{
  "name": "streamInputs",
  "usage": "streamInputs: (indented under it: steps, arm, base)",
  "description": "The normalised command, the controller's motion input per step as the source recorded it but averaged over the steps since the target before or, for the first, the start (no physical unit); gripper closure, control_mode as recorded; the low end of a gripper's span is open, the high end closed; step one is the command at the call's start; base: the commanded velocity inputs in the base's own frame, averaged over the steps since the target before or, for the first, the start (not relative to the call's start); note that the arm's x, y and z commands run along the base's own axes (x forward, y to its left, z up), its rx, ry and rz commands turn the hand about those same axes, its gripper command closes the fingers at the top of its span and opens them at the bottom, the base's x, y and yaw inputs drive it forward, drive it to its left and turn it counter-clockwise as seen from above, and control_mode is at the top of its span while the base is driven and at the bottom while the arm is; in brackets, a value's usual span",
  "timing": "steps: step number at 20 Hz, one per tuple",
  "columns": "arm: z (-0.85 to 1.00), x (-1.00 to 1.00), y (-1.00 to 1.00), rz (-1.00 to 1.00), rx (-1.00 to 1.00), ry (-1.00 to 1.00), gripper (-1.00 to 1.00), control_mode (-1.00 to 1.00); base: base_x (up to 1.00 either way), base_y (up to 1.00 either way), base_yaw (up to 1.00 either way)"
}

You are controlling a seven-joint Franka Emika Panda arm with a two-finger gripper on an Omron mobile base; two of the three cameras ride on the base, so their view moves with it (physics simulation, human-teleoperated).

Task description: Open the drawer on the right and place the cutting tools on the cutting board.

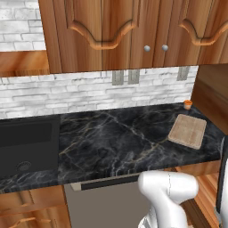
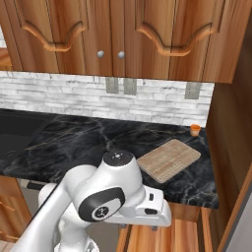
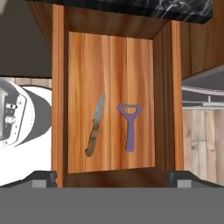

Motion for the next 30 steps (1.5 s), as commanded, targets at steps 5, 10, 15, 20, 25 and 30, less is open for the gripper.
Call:
streamInputs:
  steps: [5,10,15,20,25,30]
  arm:
    - [-0.04,0.14,-0.12,0.0,0.01,0.0,-1.0,-1.0]
    - [-0.03,0.16,-0.18,0.0,0.02,0.0,-1.0,-1.0]
    - [0.0,0.07,-0.34,0.0,0.04,0.0,-1.0,-1.0]
    - [-0.06,0.0,-0.3,0.0,0.09,-0.01,-1.0,-1.0]
    - [-0.09,0.06,-0.01,-0.01,0.07,-0.08,-1.0,-1.0]
    - [-0.25,0.02,0.0,-0.03,0.04,-0.12,-1.0,-1.0]
  base:
    - [0.0,0.0,0.0]
    - [0.0,0.0,0.0]
    - [0.0,0.0,0.0]
    - [0.0,0.0,0.0]
    - [0.0,0.0,0.0]
    - [0.0,0.0,0.0]
